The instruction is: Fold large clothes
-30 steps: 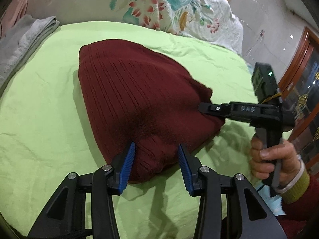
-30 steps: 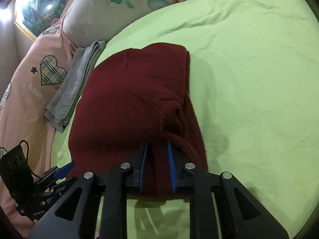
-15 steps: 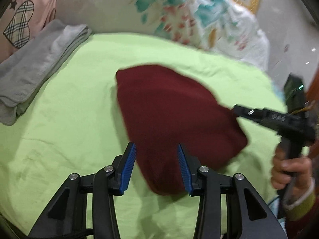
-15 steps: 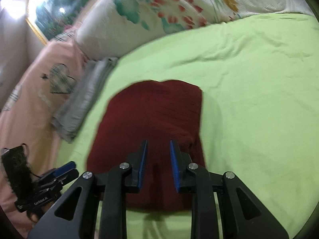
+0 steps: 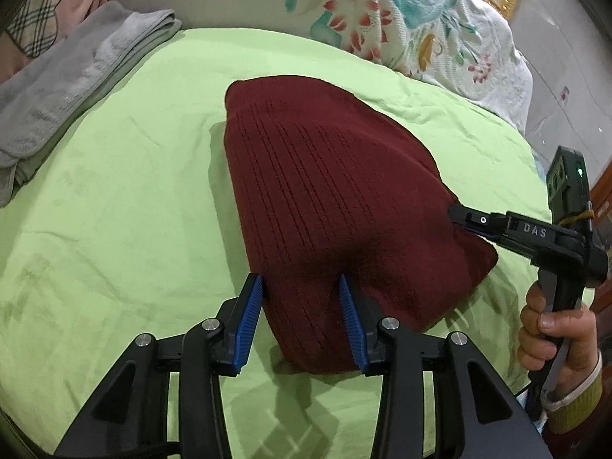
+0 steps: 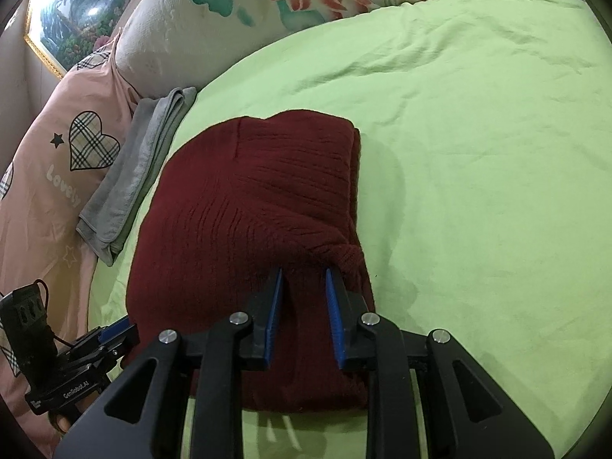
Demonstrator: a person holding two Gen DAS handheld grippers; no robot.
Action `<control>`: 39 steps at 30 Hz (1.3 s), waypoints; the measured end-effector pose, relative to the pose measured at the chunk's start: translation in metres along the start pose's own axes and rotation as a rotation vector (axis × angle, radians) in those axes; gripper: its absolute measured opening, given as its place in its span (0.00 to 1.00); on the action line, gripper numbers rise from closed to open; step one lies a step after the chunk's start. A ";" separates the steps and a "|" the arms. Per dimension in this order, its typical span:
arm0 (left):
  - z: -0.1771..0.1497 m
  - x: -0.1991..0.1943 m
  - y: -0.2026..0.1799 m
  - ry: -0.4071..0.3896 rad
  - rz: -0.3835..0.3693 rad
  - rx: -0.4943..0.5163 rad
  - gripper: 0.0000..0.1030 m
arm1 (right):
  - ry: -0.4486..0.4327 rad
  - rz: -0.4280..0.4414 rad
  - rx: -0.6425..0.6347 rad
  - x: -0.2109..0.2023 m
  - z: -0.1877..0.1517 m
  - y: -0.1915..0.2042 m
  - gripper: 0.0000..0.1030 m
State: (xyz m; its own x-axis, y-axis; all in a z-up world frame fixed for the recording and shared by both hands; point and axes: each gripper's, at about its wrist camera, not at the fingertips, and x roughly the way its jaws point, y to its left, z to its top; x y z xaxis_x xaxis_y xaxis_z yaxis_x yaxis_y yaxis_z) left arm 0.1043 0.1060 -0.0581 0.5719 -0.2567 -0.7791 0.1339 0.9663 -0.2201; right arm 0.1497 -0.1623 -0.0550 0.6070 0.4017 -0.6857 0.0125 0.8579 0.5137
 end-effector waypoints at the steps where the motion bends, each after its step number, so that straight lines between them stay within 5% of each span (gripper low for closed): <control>1: 0.000 -0.001 0.000 0.003 0.008 -0.008 0.41 | 0.002 -0.001 -0.003 -0.002 0.000 0.001 0.23; 16: -0.010 -0.027 -0.007 -0.015 0.158 -0.005 0.60 | -0.016 -0.017 -0.075 -0.038 -0.023 0.021 0.46; 27: -0.013 -0.033 -0.012 -0.025 0.163 0.008 0.65 | -0.025 -0.008 -0.076 -0.049 -0.034 0.024 0.51; 39: 0.025 -0.028 0.018 -0.049 0.097 -0.095 0.66 | -0.084 0.049 0.050 -0.020 0.037 -0.004 0.58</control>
State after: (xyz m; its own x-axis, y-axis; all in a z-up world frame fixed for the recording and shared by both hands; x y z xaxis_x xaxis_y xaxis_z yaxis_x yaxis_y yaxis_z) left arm 0.1112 0.1314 -0.0254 0.6177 -0.1590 -0.7702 0.0008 0.9795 -0.2017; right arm 0.1668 -0.1860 -0.0244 0.6723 0.4127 -0.6146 0.0199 0.8198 0.5723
